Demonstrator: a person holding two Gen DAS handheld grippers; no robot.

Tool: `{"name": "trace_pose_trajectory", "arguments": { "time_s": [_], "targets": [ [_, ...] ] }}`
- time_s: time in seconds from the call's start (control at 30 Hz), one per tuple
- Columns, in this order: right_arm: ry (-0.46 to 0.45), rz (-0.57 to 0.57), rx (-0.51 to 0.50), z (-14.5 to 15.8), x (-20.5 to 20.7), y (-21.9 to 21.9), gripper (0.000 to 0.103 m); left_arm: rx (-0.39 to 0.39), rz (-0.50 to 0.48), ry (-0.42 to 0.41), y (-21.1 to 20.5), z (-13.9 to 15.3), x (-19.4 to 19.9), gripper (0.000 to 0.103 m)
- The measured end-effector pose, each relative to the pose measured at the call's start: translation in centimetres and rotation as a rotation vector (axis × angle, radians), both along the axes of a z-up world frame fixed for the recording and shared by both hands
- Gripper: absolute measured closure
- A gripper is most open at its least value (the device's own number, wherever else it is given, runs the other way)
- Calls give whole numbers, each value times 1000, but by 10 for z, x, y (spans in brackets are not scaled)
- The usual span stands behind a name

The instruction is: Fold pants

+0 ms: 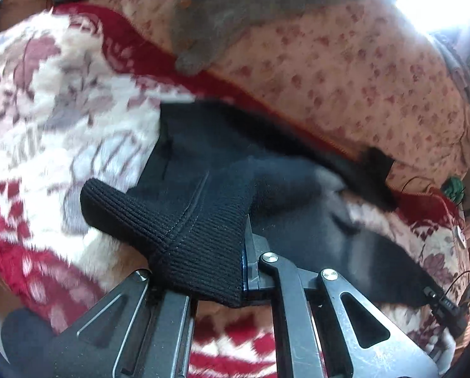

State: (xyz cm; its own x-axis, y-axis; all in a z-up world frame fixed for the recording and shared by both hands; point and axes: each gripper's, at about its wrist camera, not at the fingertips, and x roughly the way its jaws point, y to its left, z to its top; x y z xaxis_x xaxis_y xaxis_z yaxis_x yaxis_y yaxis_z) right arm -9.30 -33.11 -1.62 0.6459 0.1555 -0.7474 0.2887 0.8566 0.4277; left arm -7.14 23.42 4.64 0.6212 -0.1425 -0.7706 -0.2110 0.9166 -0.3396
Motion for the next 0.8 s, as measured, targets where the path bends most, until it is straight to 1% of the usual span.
{"name": "trace_pose_trajectory", "arguments": {
  "time_s": [0.03, 0.07, 0.1, 0.13, 0.17, 0.23, 0.27, 0.33, 0.4, 0.47, 0.5, 0.53, 0.57, 0.6, 0.7, 0.73, 0.8],
  "targets": [
    [14, -24, 15, -1, -2, -6, 79, -8, 4, 19, 2, -5, 0, 97],
    [20, -49, 1, 3, -5, -11, 79, -20, 16, 32, 5, -9, -1, 92],
    [19, -55, -22, 6, -7, -12, 78, -31, 31, 39, 8, -13, -3, 90],
    [17, -58, -55, 12, -9, -14, 76, -26, 41, 45, 10, -15, -5, 83],
    [22, -66, -96, 19, -10, -14, 75, -5, 61, 53, 13, -15, -8, 73],
    [29, -85, -172, 30, -12, -15, 73, 15, 88, 56, 21, -13, -16, 65],
    [26, -95, -213, 36, -13, -16, 73, 26, 94, 58, 24, -12, -19, 65],
    [24, -130, -281, 46, -15, -22, 73, 74, 110, 62, 32, -5, -28, 65],
    [0, -163, -311, 57, -18, -30, 72, 130, 132, 60, 39, 5, -35, 65],
    [-41, -159, -287, 67, -17, -29, 72, 172, 155, 36, 44, 17, -41, 65],
    [-75, -142, -252, 71, -17, -27, 72, 213, 180, 13, 45, 28, -46, 65],
    [-102, -118, -216, 74, -12, -21, 71, 227, 190, -2, 46, 35, -48, 65],
    [-117, -94, -191, 75, -8, -17, 70, 226, 195, -23, 48, 42, -50, 65],
    [-131, -58, -163, 76, -1, -11, 67, 198, 189, -48, 49, 50, -49, 65],
    [-150, 78, -92, 72, 33, 23, 67, 113, 144, -63, 46, 60, -36, 65],
    [-152, 108, -82, 70, 44, 34, 67, 77, 121, -66, 43, 62, -28, 65],
    [-164, 177, -70, 67, 68, 60, 67, 35, 91, -54, 35, 61, -11, 65]
  ]
}}
